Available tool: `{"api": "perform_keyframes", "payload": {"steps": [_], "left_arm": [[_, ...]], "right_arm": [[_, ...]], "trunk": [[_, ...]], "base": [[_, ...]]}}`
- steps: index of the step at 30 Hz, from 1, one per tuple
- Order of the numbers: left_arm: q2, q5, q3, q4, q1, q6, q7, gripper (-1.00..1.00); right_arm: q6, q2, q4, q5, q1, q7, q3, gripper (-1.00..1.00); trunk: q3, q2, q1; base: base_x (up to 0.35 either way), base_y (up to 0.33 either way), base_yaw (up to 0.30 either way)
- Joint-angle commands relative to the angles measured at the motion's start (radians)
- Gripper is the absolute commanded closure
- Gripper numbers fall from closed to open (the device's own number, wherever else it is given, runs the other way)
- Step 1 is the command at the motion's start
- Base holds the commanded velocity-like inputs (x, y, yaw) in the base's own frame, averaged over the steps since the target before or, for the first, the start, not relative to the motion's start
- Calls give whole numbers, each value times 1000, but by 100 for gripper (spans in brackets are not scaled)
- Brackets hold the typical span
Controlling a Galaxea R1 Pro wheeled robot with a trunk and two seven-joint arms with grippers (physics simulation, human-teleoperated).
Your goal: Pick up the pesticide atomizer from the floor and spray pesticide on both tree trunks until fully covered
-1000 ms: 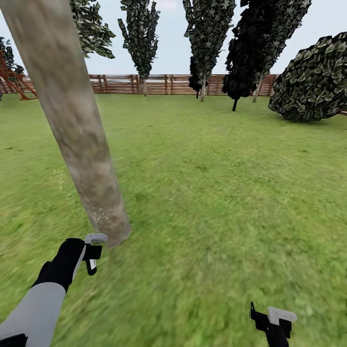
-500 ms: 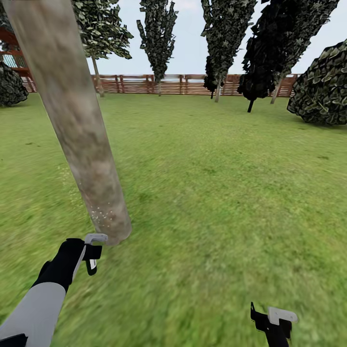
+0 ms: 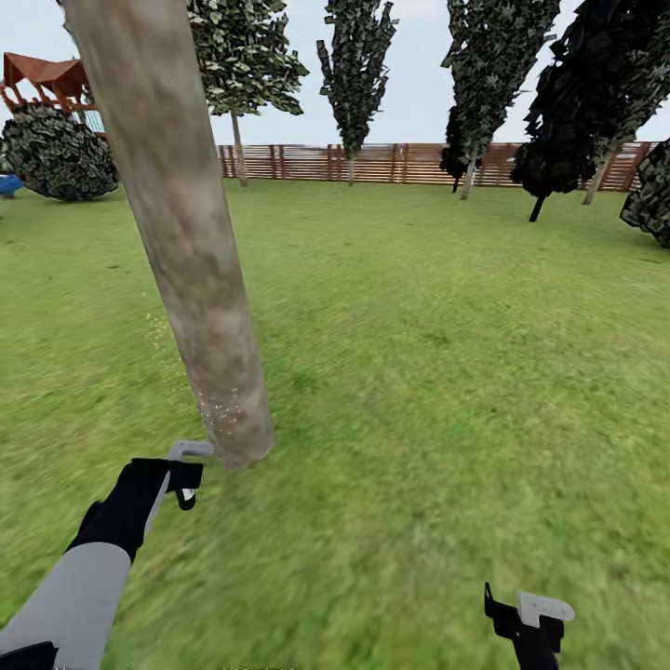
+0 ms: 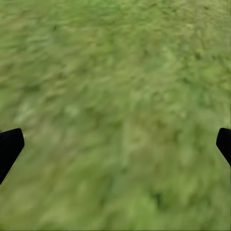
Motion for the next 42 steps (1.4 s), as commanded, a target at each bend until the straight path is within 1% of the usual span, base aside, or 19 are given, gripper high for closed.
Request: {"api": "perform_keyframes", "payload": {"steps": [1,2,4,5,6,8,9,11,13,16,18,20,22,26,28,29,33,38,42], "left_arm": [[-1,-1,0,-1,-3,3,-2,100],[-2,0,-1,0,-7,6,-6,100],[-25,0,-5,1,-12,17,-12,100],[-51,-1,-18,1,-25,37,-13,100],[-57,-1,-30,2,-33,49,-13,100],[-67,0,-83,2,-63,83,-24,100],[-68,1,-92,2,-72,88,-32,100],[-62,1,-103,3,-106,110,-65,100],[-48,-3,-104,2,-136,167,-110,100],[19,-3,-104,-5,-151,212,-142,100],[80,1,-102,-5,-155,220,-148,100],[96,-1,-106,-5,-156,222,-149,100],[90,-2,-110,-6,-156,223,-148,100],[43,-2,-111,-10,-167,224,-148,100],[36,-3,-111,-11,-209,248,-144,100],[36,-3,-110,-11,-232,267,-142,100],[50,-5,-108,-12,-253,279,-142,100],[49,-8,-113,-12,-240,274,-138,100],[46,-8,-114,-25,-239,269,-138,100]], "right_arm": [[0,1,0,0,0,0,0,-100],[0,1,0,0,0,0,0,-100],[0,1,0,0,0,0,0,-100],[0,1,0,0,0,0,0,-100],[0,1,0,0,0,0,0,-100],[0,0,0,0,0,0,0,-100],[0,0,0,0,0,0,0,-100],[0,-1,0,0,0,0,-1,-100],[0,-1,0,0,0,0,-1,-100],[0,-2,0,0,0,0,-1,-100],[0,-2,0,0,0,0,-1,-100],[0,-1,0,0,0,0,-1,-100],[0,-1,0,-1,0,0,-1,-100],[0,-1,0,-1,0,0,-1,-100],[0,-1,0,-1,0,0,-1,-100],[0,-1,0,-1,0,0,-1,-100],[0,-1,0,-1,0,0,-1,-100],[0,-1,0,-1,0,0,-1,-100],[0,-1,0,-1,0,-1,-1,-100]], "trunk": [[0,0,0],[0,0,0],[0,0,0],[0,0,0],[0,0,0],[0,0,0],[0,0,0],[0,0,0],[0,0,0],[0,0,0],[0,0,0],[0,0,0],[0,0,0],[0,0,0],[0,0,0],[0,0,0],[0,0,0],[0,0,0],[0,0,0]], "base": [[3,-2,277],[1,-1,277],[0,0,105],[0,0,23],[0,0,15],[0,0,5],[0,0,2],[0,0,1],[0,0,0],[0,0,0],[0,0,0],[0,0,0],[0,0,0],[0,0,0],[0,0,0],[0,0,0],[0,0,23],[5,0,234],[262,0,60]]}}
